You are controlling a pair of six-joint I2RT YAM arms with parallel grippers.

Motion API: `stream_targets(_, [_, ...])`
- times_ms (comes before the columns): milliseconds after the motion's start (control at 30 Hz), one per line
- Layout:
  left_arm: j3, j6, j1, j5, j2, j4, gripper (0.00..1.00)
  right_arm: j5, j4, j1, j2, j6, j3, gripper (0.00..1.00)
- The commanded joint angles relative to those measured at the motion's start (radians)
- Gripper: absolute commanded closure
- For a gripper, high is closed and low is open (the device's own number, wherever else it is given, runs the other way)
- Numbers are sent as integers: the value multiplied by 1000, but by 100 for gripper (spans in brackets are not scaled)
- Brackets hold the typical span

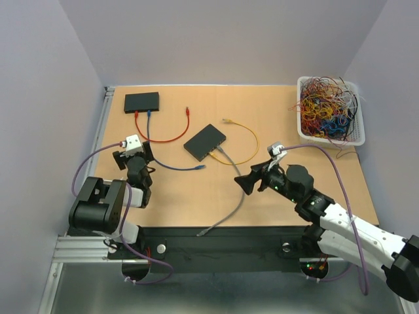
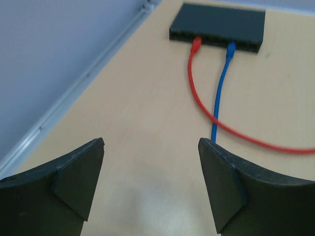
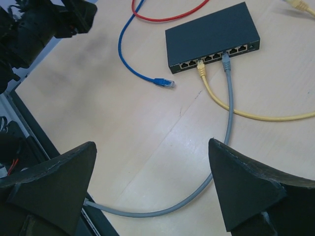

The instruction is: Insert the plug into the switch port

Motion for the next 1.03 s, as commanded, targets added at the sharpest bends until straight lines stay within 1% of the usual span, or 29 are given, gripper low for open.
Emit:
stream_targets(0, [-29, 15, -1, 90, 4, 290, 11, -72, 82, 3, 15, -4, -2, 0])
stream_targets(33, [-16, -6, 1, 88, -7, 257, 11, -71, 81, 4, 20, -2, -2, 0])
stream_targets(100, [-40, 32, 2, 76, 31, 385, 9, -71, 82, 3, 31, 5, 1, 0])
stream_targets(133, [-28, 15, 2, 74, 16, 313, 4, -68, 79, 4, 37, 8, 2, 0])
stream_targets(167, [-20, 3, 2, 74, 2, 271, 1, -63, 73, 3, 41, 12, 5, 0])
stream_targets(200, [-20, 0, 2, 74, -1, 269, 1, -54, 70, 3, 42, 13, 7, 0])
stream_targets(233, [-32, 20, 2, 73, 18, 339, 1, -52, 65, 4, 43, 21, 11, 0])
stream_targets(267, [-37, 27, 2, 71, 25, 359, 1, -51, 62, 3, 43, 25, 13, 0])
stream_targets(300, [-35, 15, 2, 73, 16, 351, 1, -45, 61, 3, 45, 34, 12, 0])
stream_targets(333, [-23, 12, 2, 76, 10, 297, 1, -42, 59, 4, 48, 44, 19, 0])
stream_targets(367, [-22, 11, 2, 79, 8, 294, 1, -45, 58, 4, 54, 60, 22, 0])
stream_targets(433, [-29, 15, 4, 77, 17, 324, 1, -57, 55, 3, 63, 79, 37, 0])
stream_targets(667, [-28, 12, 4, 79, 14, 315, 1, -72, 58, 3, 80, 125, 61, 0])
stream_targets(800, [-28, 12, 2, 79, 14, 315, 1, -33, 56, 4, 69, 148, 67, 0])
stream_targets(933, [-28, 14, 2, 77, 14, 315, 1, -22, 62, 3, 91, 165, 90, 0])
stream_targets(1000, [-26, 14, 2, 79, 14, 315, 1, -8, 36, 3, 109, 153, 122, 0])
